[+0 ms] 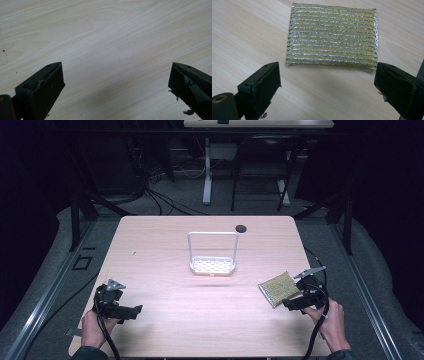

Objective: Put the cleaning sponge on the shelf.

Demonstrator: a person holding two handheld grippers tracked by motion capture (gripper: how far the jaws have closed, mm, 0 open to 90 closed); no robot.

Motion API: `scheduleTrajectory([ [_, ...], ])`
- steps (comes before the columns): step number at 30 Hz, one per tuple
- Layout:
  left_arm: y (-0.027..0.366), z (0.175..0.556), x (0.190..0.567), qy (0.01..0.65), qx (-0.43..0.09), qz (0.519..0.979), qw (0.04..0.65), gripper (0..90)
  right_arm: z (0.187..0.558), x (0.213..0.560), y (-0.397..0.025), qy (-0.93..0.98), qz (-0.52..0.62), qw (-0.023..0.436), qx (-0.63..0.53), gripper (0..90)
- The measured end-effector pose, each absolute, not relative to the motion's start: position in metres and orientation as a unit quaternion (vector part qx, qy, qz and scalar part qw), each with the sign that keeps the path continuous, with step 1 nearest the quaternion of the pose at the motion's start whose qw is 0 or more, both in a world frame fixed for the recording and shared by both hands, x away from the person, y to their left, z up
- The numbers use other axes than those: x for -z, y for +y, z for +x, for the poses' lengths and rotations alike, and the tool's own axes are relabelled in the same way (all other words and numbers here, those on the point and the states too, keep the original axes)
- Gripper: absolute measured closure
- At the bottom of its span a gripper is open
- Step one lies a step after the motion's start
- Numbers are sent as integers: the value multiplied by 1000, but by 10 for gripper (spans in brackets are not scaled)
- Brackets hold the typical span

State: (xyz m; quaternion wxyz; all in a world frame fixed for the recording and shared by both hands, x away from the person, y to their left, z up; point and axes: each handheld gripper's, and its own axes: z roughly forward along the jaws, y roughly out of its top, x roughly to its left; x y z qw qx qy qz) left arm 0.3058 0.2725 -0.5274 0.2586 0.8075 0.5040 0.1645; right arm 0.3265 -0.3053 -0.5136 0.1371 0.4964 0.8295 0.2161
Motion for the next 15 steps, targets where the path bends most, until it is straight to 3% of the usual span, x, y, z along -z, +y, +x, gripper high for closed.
scheduleTrajectory([
  [15, 268, 305, 528, 500, -169, 809, 258, 2, 371, 526, -307, 827, 504, 123, -215, 44],
])
